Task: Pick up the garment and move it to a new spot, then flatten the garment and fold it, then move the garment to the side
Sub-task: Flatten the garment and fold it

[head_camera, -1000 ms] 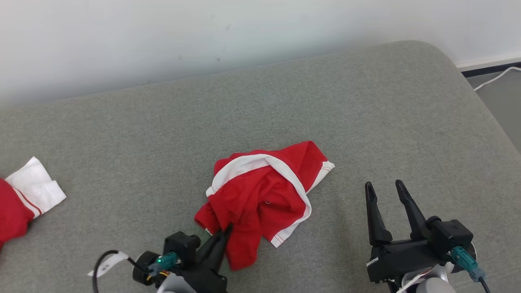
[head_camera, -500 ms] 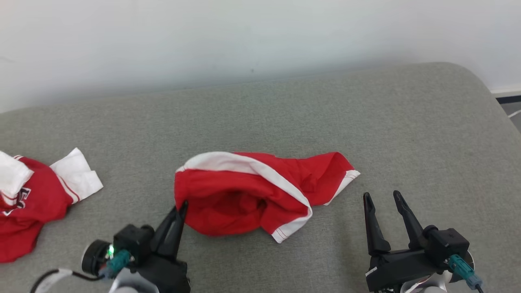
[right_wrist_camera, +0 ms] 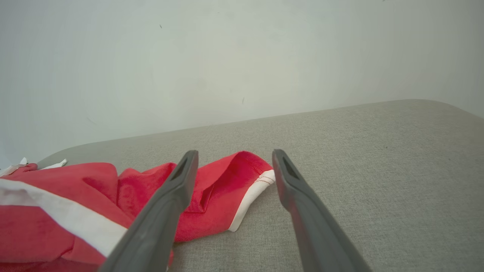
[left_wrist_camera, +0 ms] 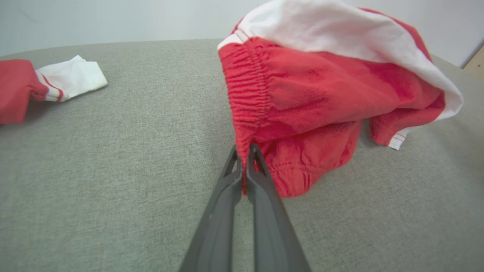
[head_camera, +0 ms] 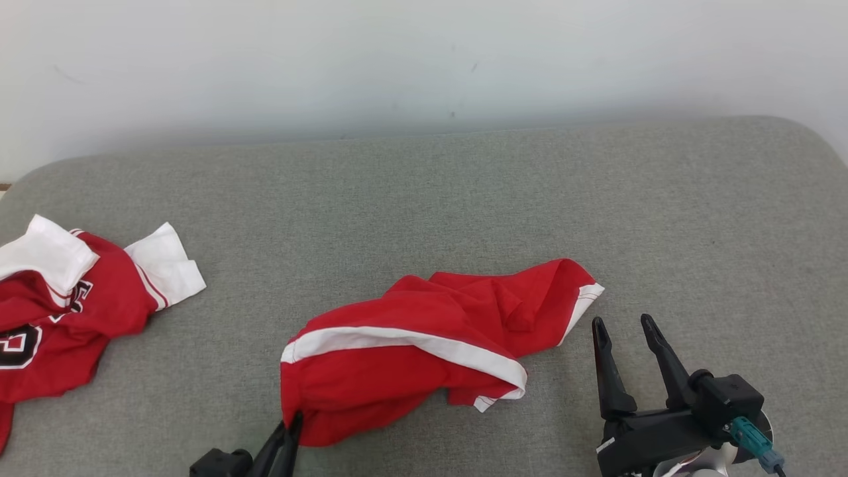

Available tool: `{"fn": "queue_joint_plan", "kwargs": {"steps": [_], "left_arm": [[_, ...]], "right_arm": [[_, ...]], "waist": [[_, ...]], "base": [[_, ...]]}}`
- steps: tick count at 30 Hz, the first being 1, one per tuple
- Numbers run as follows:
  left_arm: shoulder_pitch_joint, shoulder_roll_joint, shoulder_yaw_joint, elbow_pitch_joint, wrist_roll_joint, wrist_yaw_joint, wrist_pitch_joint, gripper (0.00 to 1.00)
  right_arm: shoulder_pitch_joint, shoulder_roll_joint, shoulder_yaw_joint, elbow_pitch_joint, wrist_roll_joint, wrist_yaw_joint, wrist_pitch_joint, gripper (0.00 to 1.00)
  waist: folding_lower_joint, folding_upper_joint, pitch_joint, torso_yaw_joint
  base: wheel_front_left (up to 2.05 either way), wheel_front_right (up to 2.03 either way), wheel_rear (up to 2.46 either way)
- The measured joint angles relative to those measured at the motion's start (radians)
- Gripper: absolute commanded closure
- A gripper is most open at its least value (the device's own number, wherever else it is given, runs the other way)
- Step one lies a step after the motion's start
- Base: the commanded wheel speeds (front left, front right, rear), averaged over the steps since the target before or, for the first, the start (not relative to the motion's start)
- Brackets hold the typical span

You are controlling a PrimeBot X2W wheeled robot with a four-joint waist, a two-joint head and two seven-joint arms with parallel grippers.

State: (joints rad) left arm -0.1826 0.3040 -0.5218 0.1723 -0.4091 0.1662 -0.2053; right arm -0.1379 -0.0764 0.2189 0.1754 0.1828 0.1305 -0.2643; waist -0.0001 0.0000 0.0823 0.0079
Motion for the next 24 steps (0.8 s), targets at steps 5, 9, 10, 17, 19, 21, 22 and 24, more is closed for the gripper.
{"fn": "queue_joint_plan", "kwargs": {"steps": [5,9,10,17,19,21,22,24], "left_arm": [[0.024,-0.034,0.0,0.033,-0.038,-0.01,-0.016,0.39],[0.036,-0.052,0.024,0.038,-0.05,-0.005,-0.037,0.0],[0.04,-0.057,0.032,0.033,-0.05,-0.005,-0.043,0.0],[0.064,-0.077,0.135,-0.115,-0.024,-0.008,-0.052,0.0],[0.077,-0.091,0.168,-0.166,-0.003,-0.016,-0.052,0.0],[0.095,-0.102,0.194,-0.195,0.019,-0.025,-0.052,0.0],[0.101,-0.108,0.206,-0.204,0.028,-0.026,-0.052,0.0],[0.107,-0.121,0.226,-0.209,0.042,-0.033,-0.052,0.0]], "right_arm": [[0.0,-0.008,0.001,0.005,0.002,0.0,0.0,0.0],[0.0,-0.009,0.0,0.005,0.003,0.0,0.0,0.0],[0.0,-0.01,0.001,0.005,0.003,0.0,0.0,0.0],[0.001,-0.012,-0.007,0.004,0.003,0.0,0.0,0.0],[0.001,-0.012,-0.009,0.004,0.003,0.0,0.0,0.0],[0.001,-0.013,-0.01,0.005,0.003,0.0,0.0,0.0],[0.002,-0.013,-0.01,0.006,0.003,0.0,0.0,0.0],[0.002,-0.013,-0.011,0.011,0.003,0.0,0.0,0.0]], "waist": [[0.0,0.0,-0.002,0.014],[0.0,0.0001,-0.003,0.021],[0.0,0.0,-0.003,0.023],[0.0,0.0,-0.005,0.035],[0.0001,0.0,-0.006,0.037],[0.0,0.0,-0.008,0.038],[0.0,0.0,-0.009,0.038],[0.0,0.0,-0.011,0.037]], "base": [[0.0,0.0,0.0],[0.0,0.0,0.0],[0.0,0.0,0.0],[0.0,0.0,0.0],[0.0,0.0,0.0],[0.0,0.0,0.0],[0.0,0.0,0.0],[0.0,0.0,0.0]]}}
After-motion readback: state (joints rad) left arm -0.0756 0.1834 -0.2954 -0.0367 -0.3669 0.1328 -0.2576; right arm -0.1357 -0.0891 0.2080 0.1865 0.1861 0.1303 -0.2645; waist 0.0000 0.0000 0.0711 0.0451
